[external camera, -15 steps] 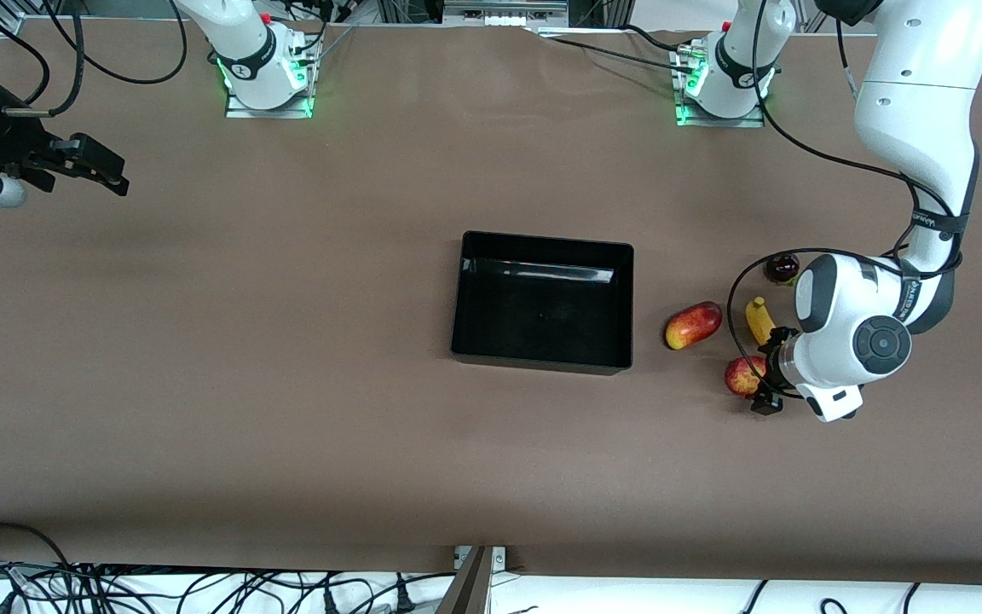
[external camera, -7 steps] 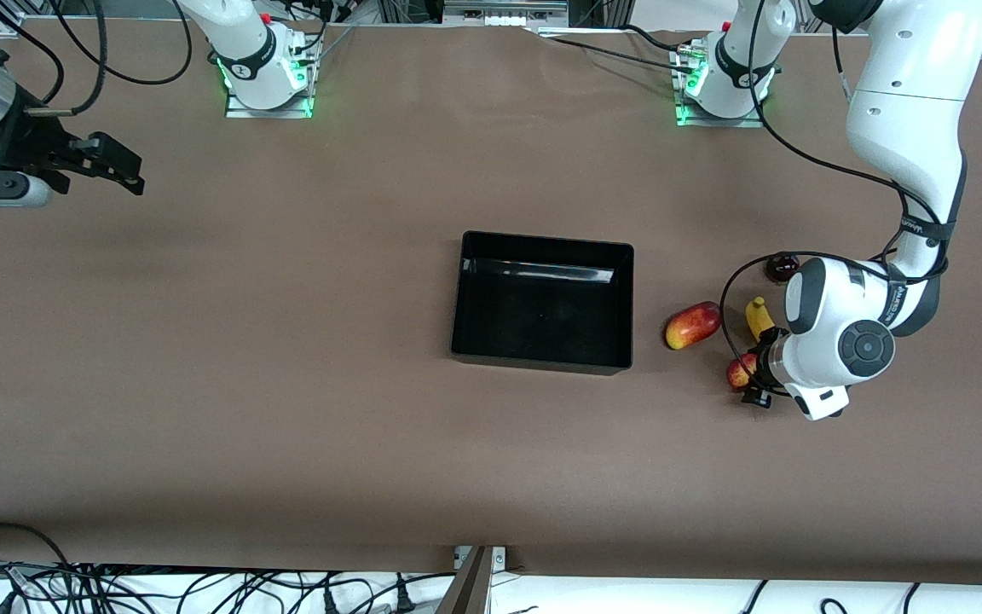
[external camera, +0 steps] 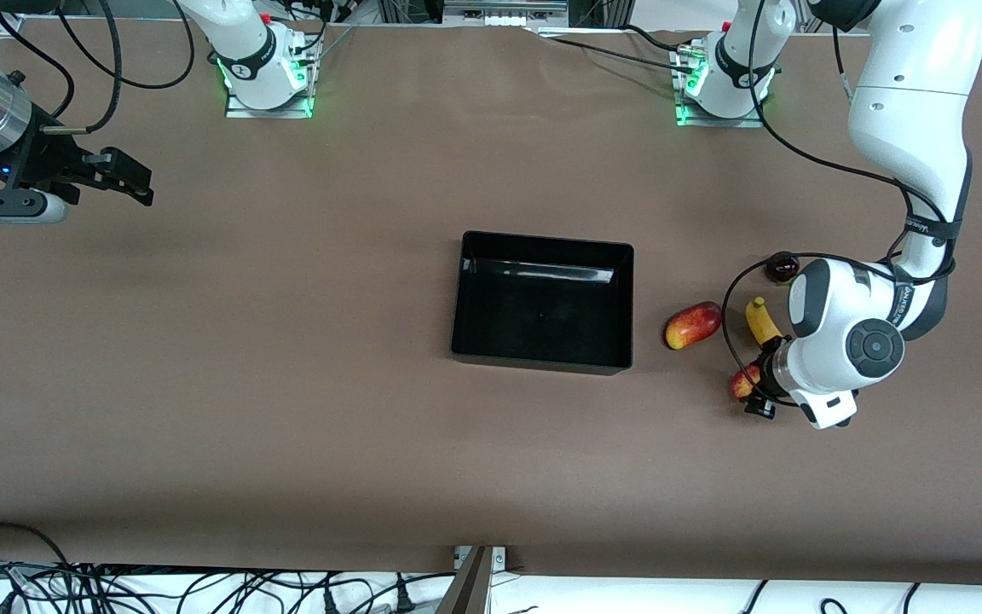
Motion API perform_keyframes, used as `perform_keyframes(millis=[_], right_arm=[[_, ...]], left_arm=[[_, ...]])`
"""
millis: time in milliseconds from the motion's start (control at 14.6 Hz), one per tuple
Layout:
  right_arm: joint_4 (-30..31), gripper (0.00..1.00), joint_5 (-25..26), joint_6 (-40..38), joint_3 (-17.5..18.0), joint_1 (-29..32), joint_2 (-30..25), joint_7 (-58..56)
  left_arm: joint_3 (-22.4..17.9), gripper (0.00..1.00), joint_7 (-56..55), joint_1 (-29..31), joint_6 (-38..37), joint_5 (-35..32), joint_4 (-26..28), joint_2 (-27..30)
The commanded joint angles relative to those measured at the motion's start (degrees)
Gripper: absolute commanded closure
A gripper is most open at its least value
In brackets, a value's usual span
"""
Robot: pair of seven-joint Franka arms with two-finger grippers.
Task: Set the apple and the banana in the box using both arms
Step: 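Grasp the small red-yellow apple with the left gripper, then lift the apple and carry it over the black box with the left gripper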
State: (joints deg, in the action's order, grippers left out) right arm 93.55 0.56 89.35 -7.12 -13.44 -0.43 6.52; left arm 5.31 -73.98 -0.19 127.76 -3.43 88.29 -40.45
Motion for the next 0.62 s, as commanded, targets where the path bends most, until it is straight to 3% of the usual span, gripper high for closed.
perform_keyframes(millis=[0,548], right_arm=[[-1.27,0.00,0.32,-0.15,0.44,-0.36,0.25,0.16],[-1.27,0.00,0.40,-0.67,1.67,-0.88,0.17,0.25]], left_arm=[[1.01,0.94,5.40,-2.52,-1.11,-1.49,-1.80,3.27],[3.74,0.99,6.12,-13.32,-16.12,-1.58,-1.63,10.65]])
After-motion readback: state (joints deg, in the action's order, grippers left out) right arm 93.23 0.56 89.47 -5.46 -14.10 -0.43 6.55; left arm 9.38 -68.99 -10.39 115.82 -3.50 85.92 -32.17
